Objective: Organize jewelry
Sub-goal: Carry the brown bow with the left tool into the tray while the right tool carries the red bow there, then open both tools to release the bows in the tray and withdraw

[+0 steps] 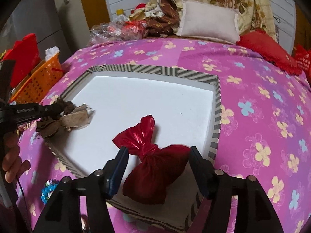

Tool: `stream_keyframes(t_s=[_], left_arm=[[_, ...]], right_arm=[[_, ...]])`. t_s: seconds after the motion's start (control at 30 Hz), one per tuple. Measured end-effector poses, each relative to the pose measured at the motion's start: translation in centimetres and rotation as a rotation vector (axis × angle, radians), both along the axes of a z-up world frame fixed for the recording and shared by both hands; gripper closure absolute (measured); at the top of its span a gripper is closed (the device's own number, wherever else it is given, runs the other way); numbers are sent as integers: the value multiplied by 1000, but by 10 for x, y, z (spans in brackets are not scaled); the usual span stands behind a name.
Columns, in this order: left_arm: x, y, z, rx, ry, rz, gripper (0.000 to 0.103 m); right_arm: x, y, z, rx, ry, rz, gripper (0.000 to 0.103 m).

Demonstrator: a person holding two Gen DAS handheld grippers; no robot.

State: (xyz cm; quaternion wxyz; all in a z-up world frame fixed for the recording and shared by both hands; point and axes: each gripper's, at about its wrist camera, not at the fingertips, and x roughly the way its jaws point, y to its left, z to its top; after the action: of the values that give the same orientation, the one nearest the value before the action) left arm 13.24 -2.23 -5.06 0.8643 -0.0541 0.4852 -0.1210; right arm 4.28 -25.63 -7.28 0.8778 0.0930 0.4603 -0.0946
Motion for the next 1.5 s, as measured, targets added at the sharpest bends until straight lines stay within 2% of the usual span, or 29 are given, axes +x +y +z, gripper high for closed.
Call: stream_keyframes(t_s=[0.07, 0.13, 0.27, 0.33, 0.5, 1.0, 1.2, 1.3, 1.5], left_arm=[[-2, 2, 2, 3, -7, 3, 81], [-3, 4, 6, -3, -21, 8, 63], [-10, 6, 18, 15, -70, 10, 58], [-18, 6, 26, 33, -113, 13, 49], [-40, 4, 37, 90, -189, 11, 48], [-103, 4, 55, 136, -250, 16, 48], [-135, 11, 44, 159, -231, 25, 48], [-148, 14, 38, 168, -223, 32, 48], [-163, 11, 38, 199, -267, 26, 48]], right_arm=[[-3, 2, 3, -7, 0, -4, 39], [-10, 1, 9, -6, -13, -15, 33], [-24, -1, 25, -32, -42, -40, 25], [-31, -1, 31, -40, -54, -55, 16], [-59, 3, 46, -29, -103, -112, 1], [-104, 39, 53, -36, -116, -55, 1], [-111, 54, 57, -53, -158, 2, 1], [-111, 62, 54, -72, -147, 36, 1], [-113, 74, 50, -135, -133, 57, 1]])
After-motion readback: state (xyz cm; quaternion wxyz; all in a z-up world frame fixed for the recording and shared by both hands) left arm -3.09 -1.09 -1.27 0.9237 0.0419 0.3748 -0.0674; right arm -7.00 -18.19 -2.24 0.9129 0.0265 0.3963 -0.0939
